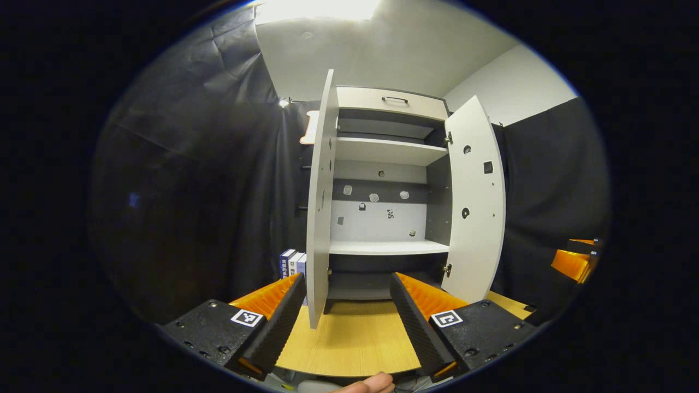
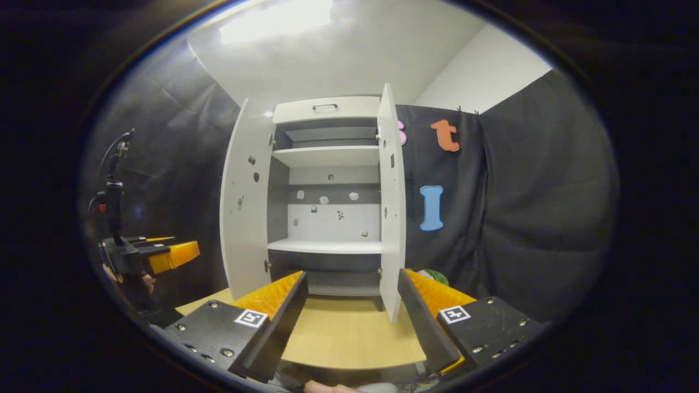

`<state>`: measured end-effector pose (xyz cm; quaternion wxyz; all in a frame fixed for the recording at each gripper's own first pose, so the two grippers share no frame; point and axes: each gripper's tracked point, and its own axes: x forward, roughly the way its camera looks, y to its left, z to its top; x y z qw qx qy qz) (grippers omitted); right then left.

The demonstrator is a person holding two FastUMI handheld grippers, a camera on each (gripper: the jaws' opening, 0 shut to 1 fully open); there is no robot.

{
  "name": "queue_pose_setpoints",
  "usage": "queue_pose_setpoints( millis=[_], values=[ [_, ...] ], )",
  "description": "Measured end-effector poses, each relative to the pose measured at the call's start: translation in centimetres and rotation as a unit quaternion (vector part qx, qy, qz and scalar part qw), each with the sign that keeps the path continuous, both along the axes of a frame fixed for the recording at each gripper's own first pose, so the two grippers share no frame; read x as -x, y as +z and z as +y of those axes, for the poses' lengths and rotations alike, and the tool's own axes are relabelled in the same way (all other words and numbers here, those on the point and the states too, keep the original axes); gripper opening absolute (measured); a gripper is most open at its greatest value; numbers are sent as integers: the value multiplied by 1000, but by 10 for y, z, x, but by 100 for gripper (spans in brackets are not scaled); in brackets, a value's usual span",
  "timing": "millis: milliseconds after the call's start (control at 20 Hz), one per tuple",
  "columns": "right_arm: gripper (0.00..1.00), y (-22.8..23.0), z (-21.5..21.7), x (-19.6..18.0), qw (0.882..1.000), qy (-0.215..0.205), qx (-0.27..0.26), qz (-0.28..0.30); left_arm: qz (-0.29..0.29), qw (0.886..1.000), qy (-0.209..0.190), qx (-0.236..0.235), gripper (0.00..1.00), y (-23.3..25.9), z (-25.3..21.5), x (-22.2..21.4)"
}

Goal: Open the right door of the double-door shoe cabinet with the right hand, and open the left door with the left hand.

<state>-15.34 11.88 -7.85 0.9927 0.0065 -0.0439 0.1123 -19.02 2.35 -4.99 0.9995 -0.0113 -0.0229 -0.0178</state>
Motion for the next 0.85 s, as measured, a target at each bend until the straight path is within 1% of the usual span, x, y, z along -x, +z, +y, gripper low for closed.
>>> queue_pose_setpoints(
  millis=[50,100,200,250,300,450,500,550,600,850],
  values=[
    [100,0,1,1,1000,-1,0,0,-5,1000,1,2,96,3,1,1],
    [94,-1,2,1,1000,0,1,-1,-8,1000,-1,2,96,5,1,2],
    [98,-1,4,2,1000,2,0,-1,-9,1000,0,1,96,5,3,5],
    [94,-1,5,1,1000,2,0,-1,-9,1000,-1,-1,96,5,2,5],
    [99,-1,4,1,1000,1,0,-2,-11,1000,-3,-2,96,5,1,6],
    [99,1,4,2,1000,-1,-2,-4,-15,1000,-10,-5,96,8,-5,8],
    [94,1,3,2,1000,-1,-3,-4,-16,1000,-10,-6,96,10,-6,8],
    [94,1,1,1,1000,-2,-4,-4,-16,1000,-9,-7,96,10,-7,8],
    [99,1,0,0,1000,-2,-4,-5,-17,1000,-11,-8,96,11,-9,9],
    [99,0,-2,-4,1000,-6,-2,-7,-18,1000,-15,-8,96,12,-14,8]
  ],
)
